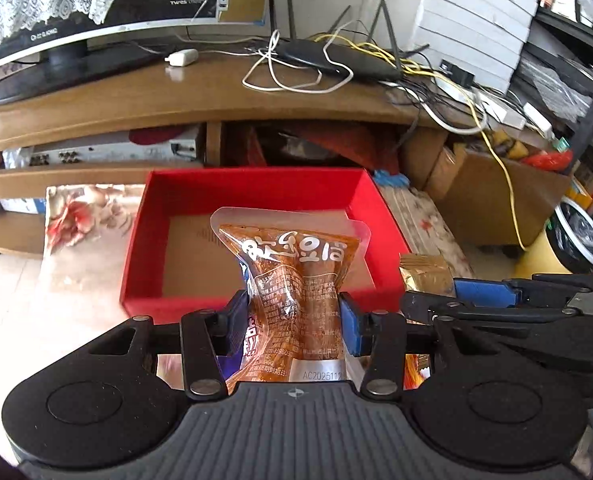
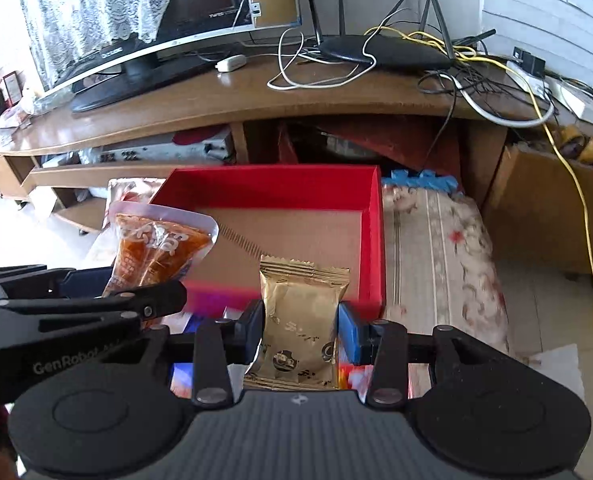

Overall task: Organize snacks
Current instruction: 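Carry both packets over the red box and open both tools to drop them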

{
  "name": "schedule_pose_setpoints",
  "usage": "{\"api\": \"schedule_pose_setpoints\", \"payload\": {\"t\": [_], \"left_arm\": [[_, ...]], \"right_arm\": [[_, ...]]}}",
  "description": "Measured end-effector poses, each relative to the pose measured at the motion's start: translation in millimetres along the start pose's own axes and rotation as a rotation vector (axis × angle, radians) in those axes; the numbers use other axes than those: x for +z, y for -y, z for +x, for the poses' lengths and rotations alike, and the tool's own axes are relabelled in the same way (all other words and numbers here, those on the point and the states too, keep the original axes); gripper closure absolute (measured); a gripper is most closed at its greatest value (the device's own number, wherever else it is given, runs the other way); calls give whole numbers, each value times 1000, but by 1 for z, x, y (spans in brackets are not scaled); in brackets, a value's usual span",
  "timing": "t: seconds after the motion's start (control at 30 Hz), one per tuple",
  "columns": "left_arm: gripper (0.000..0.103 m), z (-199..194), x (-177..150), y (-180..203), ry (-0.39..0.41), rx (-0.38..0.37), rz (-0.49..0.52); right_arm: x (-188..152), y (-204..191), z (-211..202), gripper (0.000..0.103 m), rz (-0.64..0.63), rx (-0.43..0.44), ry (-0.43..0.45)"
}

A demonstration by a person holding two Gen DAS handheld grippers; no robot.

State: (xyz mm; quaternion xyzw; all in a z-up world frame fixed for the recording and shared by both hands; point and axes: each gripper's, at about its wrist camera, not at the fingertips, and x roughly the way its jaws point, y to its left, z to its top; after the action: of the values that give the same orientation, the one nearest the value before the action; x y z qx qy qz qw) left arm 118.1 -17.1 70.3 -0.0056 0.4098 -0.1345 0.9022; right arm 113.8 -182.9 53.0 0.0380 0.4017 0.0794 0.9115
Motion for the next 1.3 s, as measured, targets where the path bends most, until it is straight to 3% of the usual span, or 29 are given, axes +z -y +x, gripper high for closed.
{"api": "schedule_pose_setpoints", "payload": {"t": [0.5,0.87,1.3], "left_arm": [[50,88,46,-28,-37,39,-42],[50,124,44,-40,-76,70,-79],[48,143,35,-50,-117,115,-93]], "right_arm": [[55,10,100,64,3,-9,-54],[56,14,143,64,-11,-3,-101],[51,5,164,64,-63,-10,-124]]}}
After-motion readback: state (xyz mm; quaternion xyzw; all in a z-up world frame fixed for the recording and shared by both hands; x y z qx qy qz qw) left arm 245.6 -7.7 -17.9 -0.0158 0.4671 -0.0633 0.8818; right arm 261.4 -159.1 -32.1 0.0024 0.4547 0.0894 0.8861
